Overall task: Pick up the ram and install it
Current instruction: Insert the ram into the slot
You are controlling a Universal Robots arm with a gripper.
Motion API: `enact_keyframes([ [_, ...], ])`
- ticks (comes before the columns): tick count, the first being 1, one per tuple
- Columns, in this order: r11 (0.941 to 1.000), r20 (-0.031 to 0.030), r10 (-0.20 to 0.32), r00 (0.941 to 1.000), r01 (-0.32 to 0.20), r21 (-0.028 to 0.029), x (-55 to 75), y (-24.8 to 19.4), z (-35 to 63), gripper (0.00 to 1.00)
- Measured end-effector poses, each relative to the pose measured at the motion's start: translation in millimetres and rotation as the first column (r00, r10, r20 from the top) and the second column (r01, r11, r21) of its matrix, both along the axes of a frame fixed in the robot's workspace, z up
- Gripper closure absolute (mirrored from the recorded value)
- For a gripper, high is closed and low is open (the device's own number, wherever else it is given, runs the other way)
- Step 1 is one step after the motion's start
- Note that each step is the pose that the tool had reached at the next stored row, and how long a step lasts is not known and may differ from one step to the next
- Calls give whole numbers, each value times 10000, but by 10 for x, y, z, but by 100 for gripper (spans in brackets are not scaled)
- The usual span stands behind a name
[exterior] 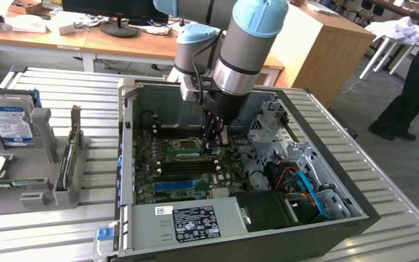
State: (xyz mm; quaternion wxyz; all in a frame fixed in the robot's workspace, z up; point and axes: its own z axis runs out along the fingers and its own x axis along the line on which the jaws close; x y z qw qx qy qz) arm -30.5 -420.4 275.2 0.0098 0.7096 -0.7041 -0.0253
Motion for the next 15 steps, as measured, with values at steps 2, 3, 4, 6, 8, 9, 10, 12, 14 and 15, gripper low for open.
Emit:
enact_keyframes([
  [2,10000,0,0,10000,0,0,0,0,-23,88],
  [3,10000,1,0,10000,0,0,0,0,-35,88],
  [4,10000,0,0,10000,0,0,0,0,-47,88],
  [6,10000,0,0,10000,0,-1,0,0,-70,88],
  [8,10000,0,0,10000,0,-1,0,0,-92,88],
  [9,10000,1,0,10000,0,0,0,0,-102,88],
  [10,10000,1,0,10000,0,0,0,0,-112,88],
  [12,10000,0,0,10000,0,-1,0,0,-131,88],
  [14,10000,0,-1,10000,1,-1,0,0,-151,88],
  [15,10000,0,0,10000,0,-1,0,0,-160,88],
])
